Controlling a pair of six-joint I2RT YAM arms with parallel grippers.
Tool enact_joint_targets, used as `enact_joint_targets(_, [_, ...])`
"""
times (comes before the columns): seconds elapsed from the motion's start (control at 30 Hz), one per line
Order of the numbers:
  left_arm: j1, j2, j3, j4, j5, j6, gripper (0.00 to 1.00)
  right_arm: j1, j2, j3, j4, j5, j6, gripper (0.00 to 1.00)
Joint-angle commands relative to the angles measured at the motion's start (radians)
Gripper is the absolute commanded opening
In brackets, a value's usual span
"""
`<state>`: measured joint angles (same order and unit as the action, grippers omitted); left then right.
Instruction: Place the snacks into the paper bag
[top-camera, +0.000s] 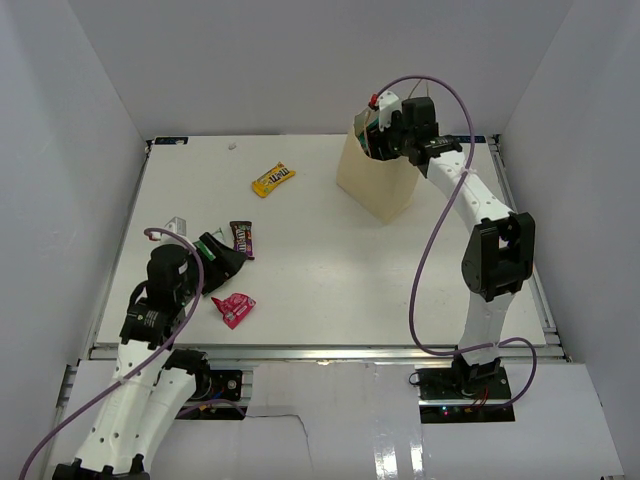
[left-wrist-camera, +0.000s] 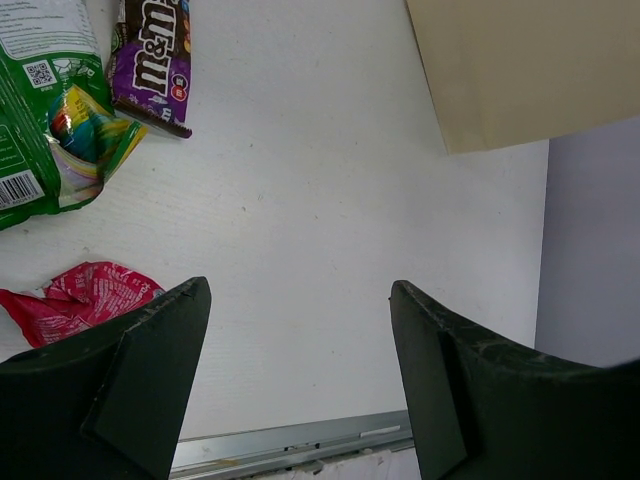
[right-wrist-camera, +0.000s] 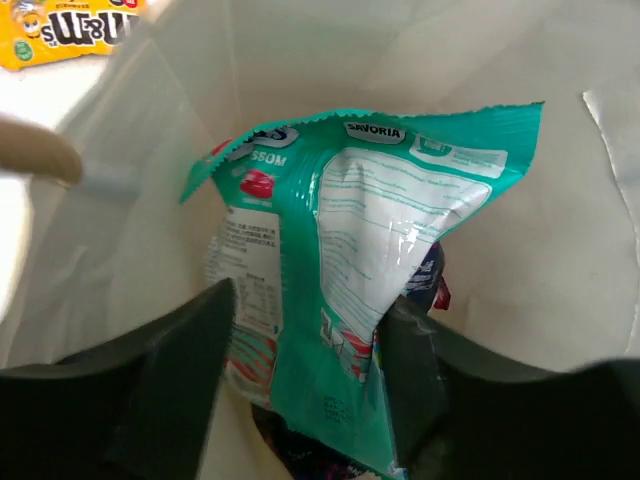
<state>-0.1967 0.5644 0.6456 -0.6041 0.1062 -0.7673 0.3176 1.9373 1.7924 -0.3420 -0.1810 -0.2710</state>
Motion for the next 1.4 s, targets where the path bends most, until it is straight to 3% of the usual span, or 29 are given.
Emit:
enact_joint_targets(0.0, [0.0, 0.009, 0.0, 0.018, 0.006, 0.016, 0.83, 0.011, -0.018, 0.097, -0.063, -0.043, -0.072, 0.69])
enact_joint_targets(0.03, [-0.001, 0.011, 0.002, 0.017, 0.0, 0.016, 0.83, 0.008, -0.027, 0.107, -0.066, -0.038, -0.091, 0.81])
enact_joint_targets(0.17, [-0.001, 0.06, 0.023, -0.038, -0.106, -0.029, 0.84, -0.049, -0.092, 0.168, -0.066, -0.069, -0.157, 0.98])
enact_joint_targets(0.43, [-0.001, 0.25, 0.11, -0.163, -0.285, -0.151, 0.94, -0.199, -0.222, 0.174, -0.089, -0.233, -0.158, 0.95])
enact_joint_targets(0.6, [0.008, 0.399, 0.172, -0.194, -0.341, -0.159, 0.98, -0.278, -0.388, -0.031, -0.097, -0.414, -0.175, 0.95])
enact_joint_targets(0.8, [0.034, 0.636, 0.25, -0.174, -0.387, -0.109, 0.98, -0.278, -0.586, -0.365, -0.072, -0.544, -0.206, 0.95])
enact_joint_targets(1.03, [0.054, 0.957, 0.397, -0.088, -0.425, 0.022, 0.97, -0.276, -0.652, -0.524, -0.088, -0.604, -0.204, 0.95])
enact_joint_targets(1.17, [0.056, 1.087, 0.473, -0.085, -0.456, 0.065, 0.9, -0.275, -0.672, -0.571, -0.112, -0.672, -0.195, 0.96])
enact_joint_targets(1.23, [0.057, 1.127, 0.489, -0.086, -0.47, 0.085, 0.79, -0.265, -0.676, -0.594, -0.127, -0.722, -0.197, 0.96])
enact_joint_targets(1.27, [0.057, 1.131, 0.486, -0.085, -0.471, 0.088, 0.72, -0.259, -0.684, -0.619, -0.135, -0.733, -0.2, 0.96])
enact_joint_targets(1.3, [0.057, 1.131, 0.482, -0.082, -0.474, 0.094, 0.56, -0.243, -0.689, -0.631, -0.147, -0.742, -0.209, 0.96])
enact_joint_targets(1.37, [0.057, 1.121, 0.454, -0.074, -0.479, 0.102, 0.4, -0.217, -0.704, -0.659, -0.158, -0.773, -0.218, 0.97])
